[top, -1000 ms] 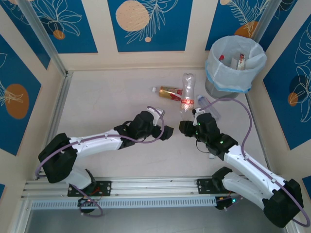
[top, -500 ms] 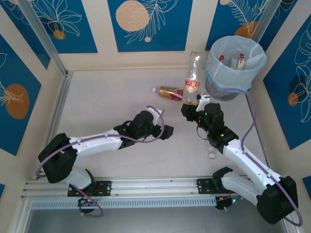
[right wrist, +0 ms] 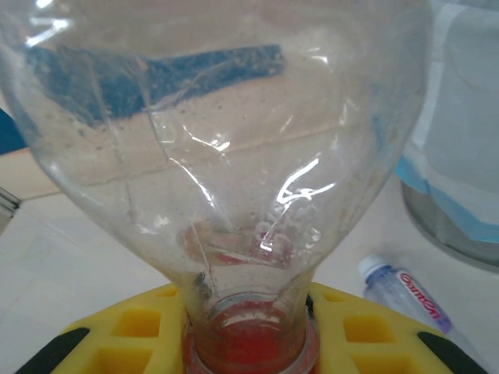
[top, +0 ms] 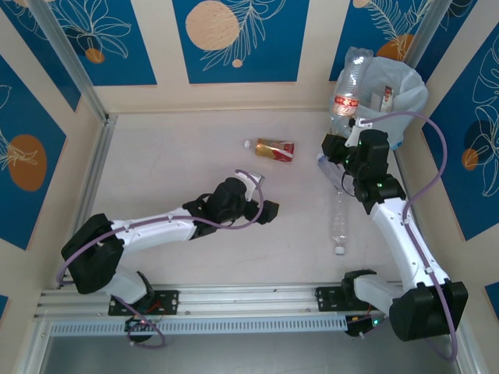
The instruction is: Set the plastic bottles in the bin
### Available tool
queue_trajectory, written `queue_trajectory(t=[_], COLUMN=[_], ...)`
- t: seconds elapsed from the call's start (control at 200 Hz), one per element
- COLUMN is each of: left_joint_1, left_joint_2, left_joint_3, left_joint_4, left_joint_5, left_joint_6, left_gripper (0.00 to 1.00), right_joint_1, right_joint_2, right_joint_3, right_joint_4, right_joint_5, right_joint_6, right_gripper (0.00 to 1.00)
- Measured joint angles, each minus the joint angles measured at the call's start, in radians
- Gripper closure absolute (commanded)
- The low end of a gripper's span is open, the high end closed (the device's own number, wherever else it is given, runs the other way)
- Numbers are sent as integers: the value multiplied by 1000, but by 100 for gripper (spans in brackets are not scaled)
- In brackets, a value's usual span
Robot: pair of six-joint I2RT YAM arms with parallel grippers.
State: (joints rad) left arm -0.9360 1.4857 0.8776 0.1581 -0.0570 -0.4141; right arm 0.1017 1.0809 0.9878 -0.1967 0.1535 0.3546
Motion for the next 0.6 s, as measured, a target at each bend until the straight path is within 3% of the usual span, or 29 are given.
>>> queue_trajectory(t=[0.6], left_joint_1=[0], left_joint_2=[-18], left_joint_3=[-5], left_joint_4=[-1], left_joint_5=[4], left_joint_6=[0], left_gripper=[1], right_joint_1=[-298], right_joint_2=[116], right_joint_3=[232], right_joint_4=[-112], right_joint_5=[-95], right_joint_6=[-193], right_gripper=[100])
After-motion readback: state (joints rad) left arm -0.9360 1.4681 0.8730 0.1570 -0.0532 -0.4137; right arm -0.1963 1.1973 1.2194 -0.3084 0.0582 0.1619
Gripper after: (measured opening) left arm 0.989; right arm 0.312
